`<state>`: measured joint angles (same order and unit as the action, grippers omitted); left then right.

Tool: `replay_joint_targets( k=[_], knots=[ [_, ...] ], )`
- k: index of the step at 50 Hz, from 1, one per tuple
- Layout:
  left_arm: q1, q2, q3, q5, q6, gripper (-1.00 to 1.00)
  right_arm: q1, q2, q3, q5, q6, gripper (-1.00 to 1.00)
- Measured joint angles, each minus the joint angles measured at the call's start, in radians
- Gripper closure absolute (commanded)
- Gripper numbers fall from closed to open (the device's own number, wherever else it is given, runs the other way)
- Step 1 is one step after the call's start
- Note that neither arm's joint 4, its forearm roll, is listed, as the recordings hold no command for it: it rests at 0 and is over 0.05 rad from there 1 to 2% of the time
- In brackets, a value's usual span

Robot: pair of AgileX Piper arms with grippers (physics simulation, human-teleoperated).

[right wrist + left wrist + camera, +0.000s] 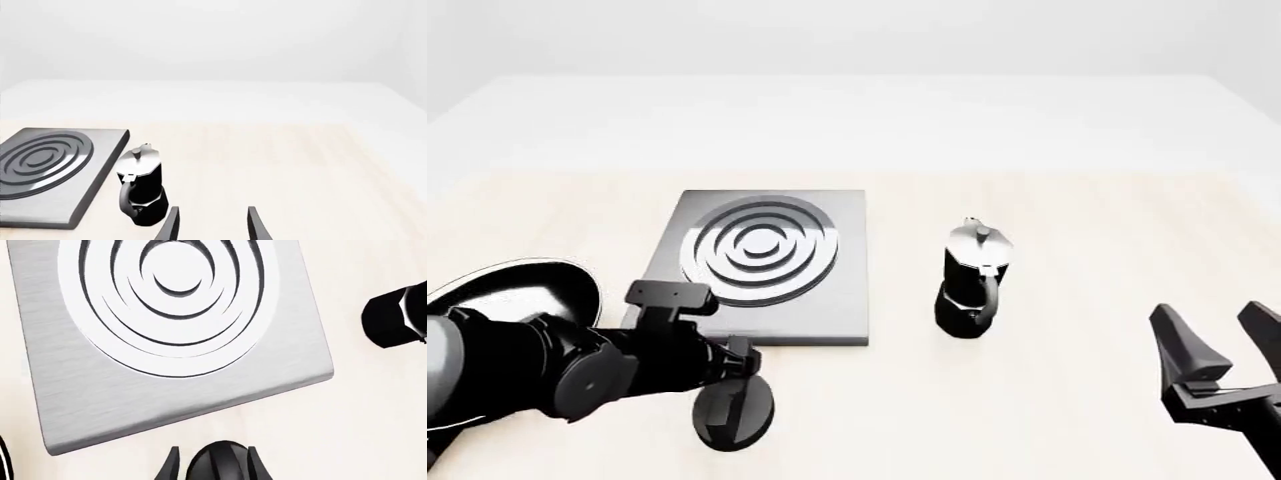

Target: Turn on the stove and put the moka pot on it.

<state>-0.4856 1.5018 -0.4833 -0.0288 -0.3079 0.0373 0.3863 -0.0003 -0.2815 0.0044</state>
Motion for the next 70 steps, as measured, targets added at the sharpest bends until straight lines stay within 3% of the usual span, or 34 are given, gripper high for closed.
replay_joint_targets(
  k=[10, 30, 38, 50, 62, 70],
  knots=[
    [0.090, -0.044, -0.023, 0.030, 0.057, -1.00, 0.004, 0.005, 0.000, -0.005, 0.001, -1.00],
    [0.175, -0.091, 0.013, 0.018, 0.084, -1.00, 0.012, 0.055, -0.007, -0.027, -0.012, -1.00],
    [0.232, -0.317, 0.028, 0.012, 0.190, -1.00, 0.096, 0.125, -0.136, 0.101, 0.037, -1.00],
    [0.317, -0.655, 0.138, -0.077, 0.220, -1.00, 0.207, 0.246, -0.329, 0.267, 0.128, -1.00],
    [0.400, -1.084, 0.345, -0.120, 0.350, -1.00, 0.265, 0.375, -0.440, 0.307, 0.180, -1.00],
    [0.428, -1.189, 0.419, -0.158, 0.373, -1.00, 0.284, 0.465, -0.473, 0.293, 0.194, -1.00]
  ],
)
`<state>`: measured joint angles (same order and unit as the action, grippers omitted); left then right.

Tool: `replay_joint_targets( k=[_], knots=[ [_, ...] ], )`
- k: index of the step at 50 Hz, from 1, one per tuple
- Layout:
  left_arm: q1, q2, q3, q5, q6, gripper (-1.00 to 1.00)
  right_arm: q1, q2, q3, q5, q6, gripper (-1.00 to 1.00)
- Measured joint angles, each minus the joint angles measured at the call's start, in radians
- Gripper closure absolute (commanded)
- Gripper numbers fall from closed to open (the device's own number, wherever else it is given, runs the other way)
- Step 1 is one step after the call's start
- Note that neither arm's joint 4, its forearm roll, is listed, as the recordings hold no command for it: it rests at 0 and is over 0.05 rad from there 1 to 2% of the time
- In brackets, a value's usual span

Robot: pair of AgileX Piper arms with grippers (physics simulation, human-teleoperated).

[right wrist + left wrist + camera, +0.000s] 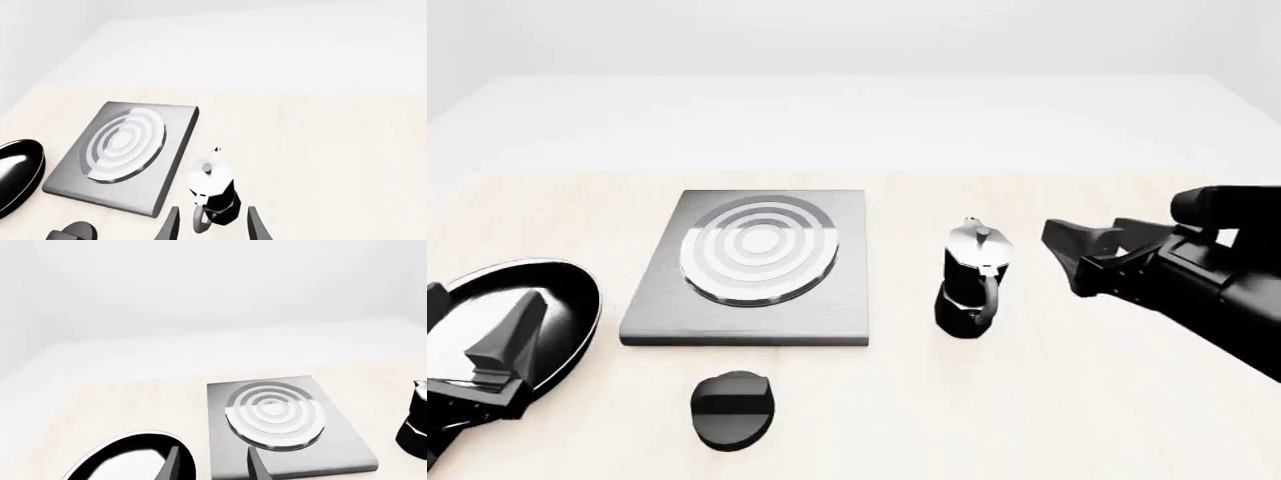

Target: Turn on the stove and put the moka pot on it.

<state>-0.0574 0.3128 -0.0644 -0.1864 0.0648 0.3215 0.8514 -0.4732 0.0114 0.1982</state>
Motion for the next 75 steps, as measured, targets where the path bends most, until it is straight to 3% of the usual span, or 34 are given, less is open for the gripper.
replay_joint_targets(
  k=[20, 45, 75],
  knots=[
    [0.015, -0.077, 0.054, -0.025, 0.011, -1.00, 0.038, 0.191, 0.012, -0.120, 0.074, -1.00],
    [0.019, -0.061, 0.062, -0.046, 0.000, -1.00, 0.089, 0.349, 0.076, -0.295, 0.215, -1.00],
    [0.021, -0.007, 0.063, -0.089, -0.011, -1.00, 0.101, 0.521, 0.110, -0.458, 0.269, -1.00]
  ],
)
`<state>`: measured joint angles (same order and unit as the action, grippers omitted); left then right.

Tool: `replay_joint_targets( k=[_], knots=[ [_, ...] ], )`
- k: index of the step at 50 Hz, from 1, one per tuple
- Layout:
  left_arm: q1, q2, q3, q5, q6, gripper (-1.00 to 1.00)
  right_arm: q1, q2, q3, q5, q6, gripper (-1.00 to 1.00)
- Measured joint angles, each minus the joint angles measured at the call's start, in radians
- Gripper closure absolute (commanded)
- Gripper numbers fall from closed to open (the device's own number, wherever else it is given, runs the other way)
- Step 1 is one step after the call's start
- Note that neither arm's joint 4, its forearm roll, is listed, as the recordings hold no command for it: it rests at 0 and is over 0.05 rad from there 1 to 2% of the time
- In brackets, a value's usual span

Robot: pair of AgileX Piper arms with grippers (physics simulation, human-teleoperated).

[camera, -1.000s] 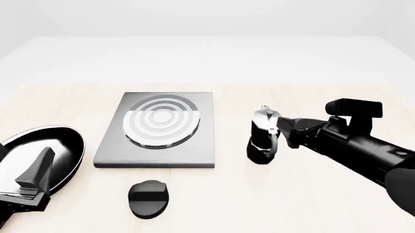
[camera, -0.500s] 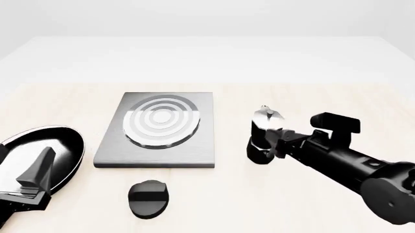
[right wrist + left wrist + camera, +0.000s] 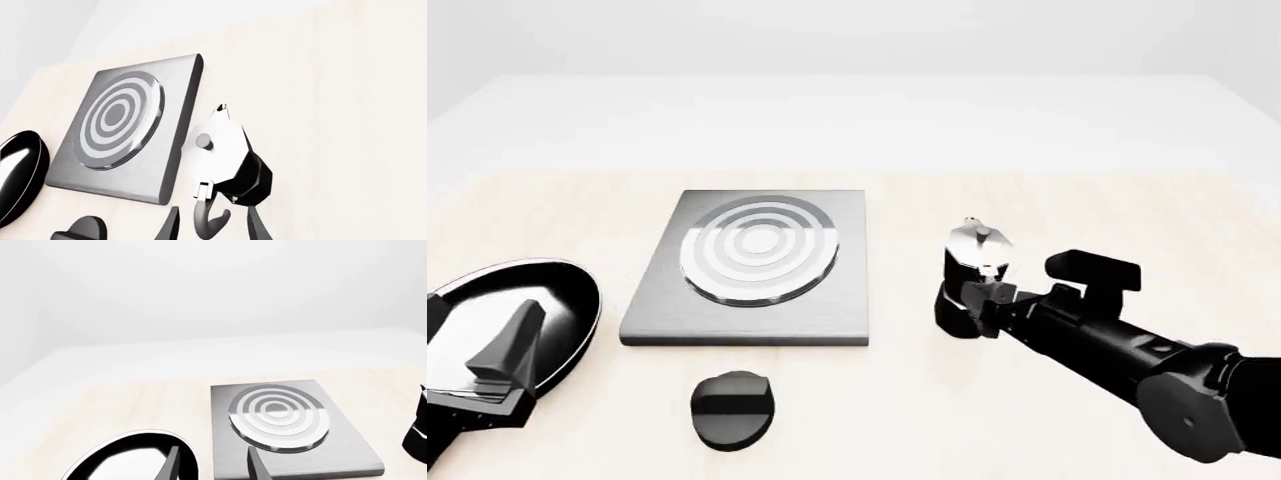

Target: Turn on the stove and put the moka pot on it.

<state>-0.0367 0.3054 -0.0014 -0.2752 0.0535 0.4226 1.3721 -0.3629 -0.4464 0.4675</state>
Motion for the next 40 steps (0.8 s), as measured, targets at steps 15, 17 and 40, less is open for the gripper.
replay_joint_targets(
  k=[15, 17, 40],
  knots=[
    [0.000, 0.017, 0.000, -0.013, -0.003, -1.00, 0.016, 0.050, 0.013, -0.056, 0.014, 1.00],
    [0.000, 0.018, 0.000, -0.014, -0.003, -1.00, 0.015, 0.040, 0.011, -0.041, -0.003, 1.00],
    [-0.008, -0.029, 0.000, 0.021, -0.003, -1.00, 0.008, -0.256, -0.101, 0.369, -0.225, 1.00]
  ],
)
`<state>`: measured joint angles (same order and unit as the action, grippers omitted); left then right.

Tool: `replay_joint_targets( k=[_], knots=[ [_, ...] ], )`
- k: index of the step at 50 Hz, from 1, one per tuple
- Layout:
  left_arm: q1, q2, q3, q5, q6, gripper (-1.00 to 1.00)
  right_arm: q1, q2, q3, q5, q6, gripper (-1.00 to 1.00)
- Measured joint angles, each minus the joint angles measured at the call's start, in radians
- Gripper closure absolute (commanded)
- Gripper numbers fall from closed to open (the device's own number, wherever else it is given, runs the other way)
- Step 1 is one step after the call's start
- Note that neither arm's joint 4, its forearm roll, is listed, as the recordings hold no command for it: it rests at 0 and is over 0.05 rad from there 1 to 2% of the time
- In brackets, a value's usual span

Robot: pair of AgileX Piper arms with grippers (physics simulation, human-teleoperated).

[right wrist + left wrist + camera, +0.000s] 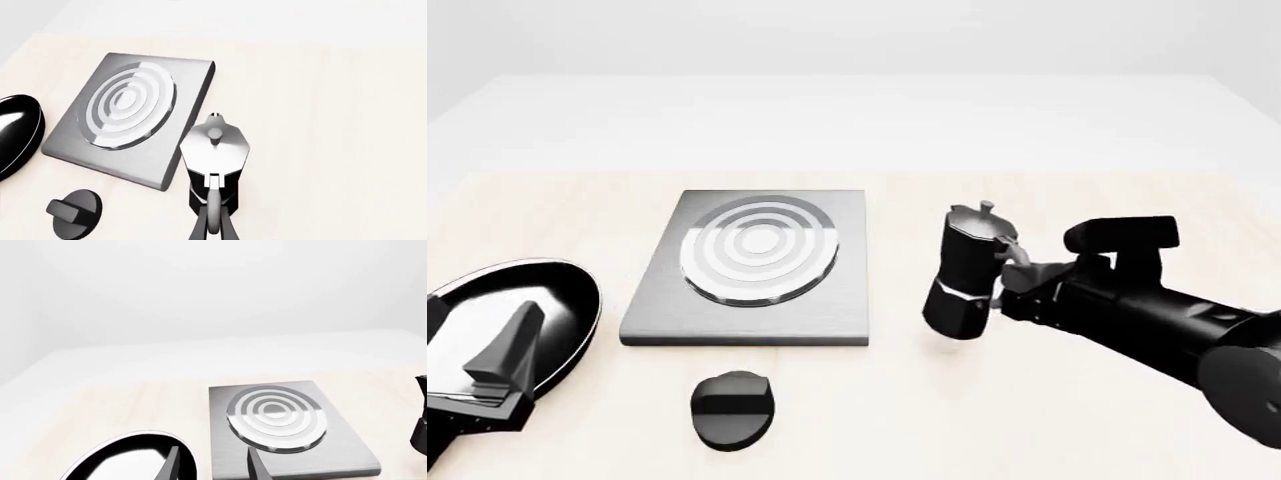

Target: Turn on the stove and put the moka pot on it.

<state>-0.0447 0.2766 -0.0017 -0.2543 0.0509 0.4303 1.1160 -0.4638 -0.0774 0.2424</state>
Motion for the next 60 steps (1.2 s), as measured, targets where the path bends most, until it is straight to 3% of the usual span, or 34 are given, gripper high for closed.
replay_joint_targets(
  k=[12, 24, 43, 60],
  knots=[
    [-0.008, -0.016, 0.000, 0.011, 0.002, -1.00, 0.009, -0.107, -0.111, 0.201, -0.085, 1.00],
    [-0.008, -0.020, 0.000, 0.012, 0.001, -1.00, 0.046, -0.109, -0.230, 0.290, -0.155, 1.00],
    [0.003, -0.028, 0.000, 0.020, -0.002, -1.00, 0.096, -0.017, -0.374, 0.264, -0.266, 1.00],
    [0.012, -0.011, 0.001, 0.008, 0.004, -1.00, 0.146, 0.120, -0.503, 0.201, -0.319, 1.00]
  ],
)
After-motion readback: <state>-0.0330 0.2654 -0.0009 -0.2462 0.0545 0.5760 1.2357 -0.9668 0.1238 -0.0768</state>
